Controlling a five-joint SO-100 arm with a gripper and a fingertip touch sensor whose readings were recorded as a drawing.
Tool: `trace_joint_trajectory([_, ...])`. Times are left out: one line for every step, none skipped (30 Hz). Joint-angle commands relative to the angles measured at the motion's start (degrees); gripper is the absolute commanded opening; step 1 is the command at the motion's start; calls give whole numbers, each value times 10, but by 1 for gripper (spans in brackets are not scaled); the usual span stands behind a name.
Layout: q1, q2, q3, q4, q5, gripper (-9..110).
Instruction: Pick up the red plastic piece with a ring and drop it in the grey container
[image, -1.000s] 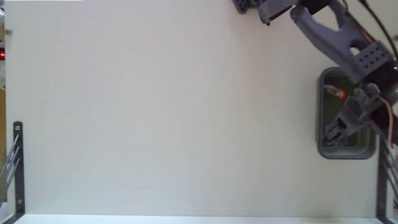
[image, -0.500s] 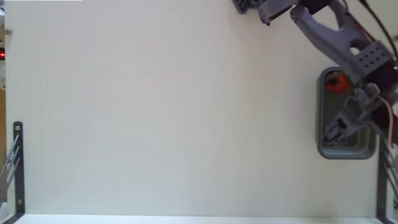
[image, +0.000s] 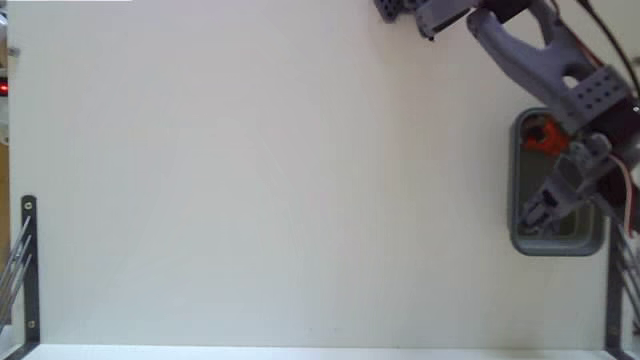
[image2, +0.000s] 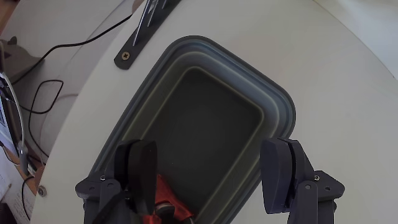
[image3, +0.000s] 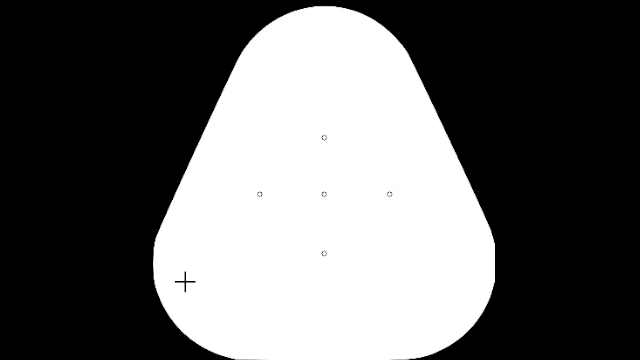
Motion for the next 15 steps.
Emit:
trace_joint_trajectory([-11, 49, 4, 10, 2, 110])
trace_joint_trajectory([-11, 49, 4, 10, 2, 110])
trace_joint_trajectory([-11, 49, 4, 10, 2, 110])
trace_joint_trajectory([-11, 49, 4, 10, 2, 110])
trace_joint_trajectory([-11, 49, 4, 10, 2, 110])
trace_joint_trajectory([-11, 49, 4, 10, 2, 110])
trace_joint_trajectory([-11, 49, 4, 10, 2, 110])
trace_joint_trajectory([-10, 49, 5, 10, 2, 110])
trace_joint_trajectory([-10, 50, 6, 10, 2, 110])
trace_joint_trajectory([-9, 51, 7, 10, 2, 110])
trace_joint_trajectory([-8, 52, 8, 10, 2, 110])
trace_joint_trajectory([-7, 54, 10, 10, 2, 110])
trace_joint_trajectory([-5, 57, 12, 10, 2, 110])
trace_joint_trajectory([-3, 59, 14, 10, 2, 110])
trace_joint_trajectory([-1, 62, 17, 10, 2, 110])
